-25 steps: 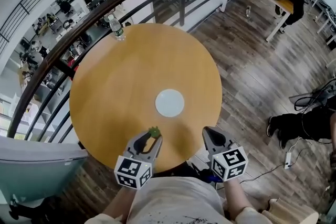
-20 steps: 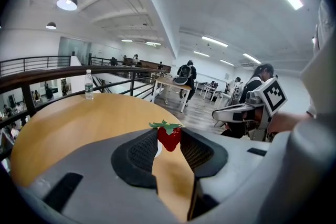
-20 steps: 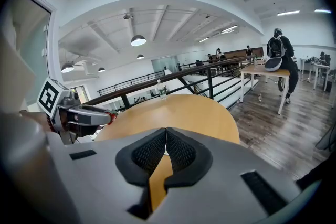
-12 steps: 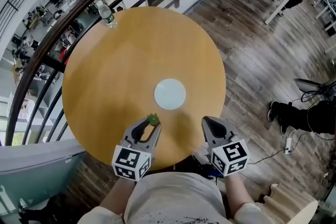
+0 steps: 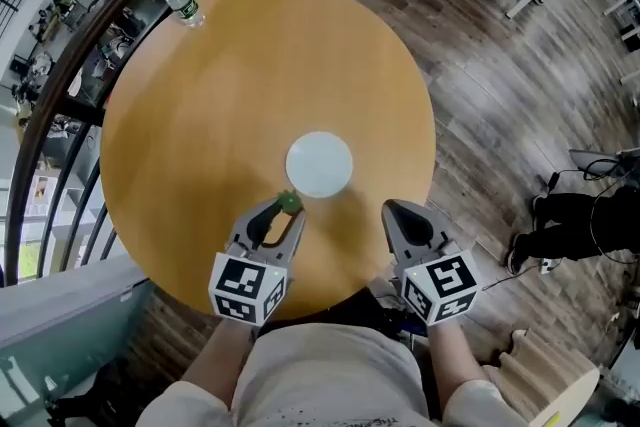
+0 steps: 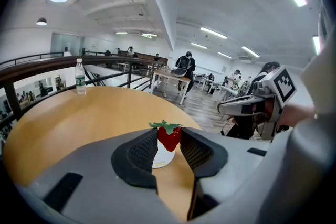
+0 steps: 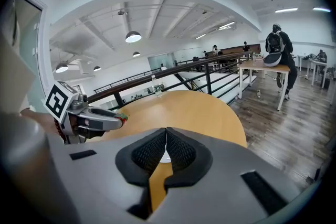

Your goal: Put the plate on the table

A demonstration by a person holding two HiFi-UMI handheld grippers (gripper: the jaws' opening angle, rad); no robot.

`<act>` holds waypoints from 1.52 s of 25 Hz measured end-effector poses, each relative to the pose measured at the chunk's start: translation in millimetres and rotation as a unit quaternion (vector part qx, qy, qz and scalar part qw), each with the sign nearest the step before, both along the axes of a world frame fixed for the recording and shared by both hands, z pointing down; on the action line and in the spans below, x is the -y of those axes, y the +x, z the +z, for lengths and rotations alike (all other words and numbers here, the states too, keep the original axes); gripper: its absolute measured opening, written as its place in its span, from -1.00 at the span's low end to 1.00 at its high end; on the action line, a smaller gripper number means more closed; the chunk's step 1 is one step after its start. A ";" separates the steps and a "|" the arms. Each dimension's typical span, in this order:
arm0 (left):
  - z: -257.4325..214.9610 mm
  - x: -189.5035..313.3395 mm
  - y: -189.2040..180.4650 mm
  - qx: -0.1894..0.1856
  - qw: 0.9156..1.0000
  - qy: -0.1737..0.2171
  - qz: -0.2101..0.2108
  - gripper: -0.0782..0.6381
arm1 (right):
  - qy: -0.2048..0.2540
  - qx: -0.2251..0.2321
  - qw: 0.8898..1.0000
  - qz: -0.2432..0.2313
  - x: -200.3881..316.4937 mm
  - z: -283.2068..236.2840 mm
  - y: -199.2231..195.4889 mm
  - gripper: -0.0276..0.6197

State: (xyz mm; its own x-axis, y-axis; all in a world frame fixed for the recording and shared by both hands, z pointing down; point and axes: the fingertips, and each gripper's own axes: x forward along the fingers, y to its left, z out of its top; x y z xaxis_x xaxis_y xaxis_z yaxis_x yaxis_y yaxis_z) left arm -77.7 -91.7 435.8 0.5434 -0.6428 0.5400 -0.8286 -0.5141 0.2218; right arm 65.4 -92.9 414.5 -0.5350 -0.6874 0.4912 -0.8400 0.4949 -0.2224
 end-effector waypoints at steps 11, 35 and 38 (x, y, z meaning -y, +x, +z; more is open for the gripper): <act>34.3 33.3 11.0 0.012 1.000 -0.017 0.012 -0.37 | -0.025 -0.003 1.000 0.003 25.6 33.7 6.2 -0.84; 103.6 89.7 13.4 0.065 0.996 -0.038 0.046 -0.37 | -0.049 -0.013 0.999 0.005 72.2 81.9 0.9 -0.84; 111.4 91.7 14.4 0.074 0.995 -0.040 0.052 -0.37 | -0.051 -0.012 0.999 0.005 74.5 85.2 -0.8 -0.84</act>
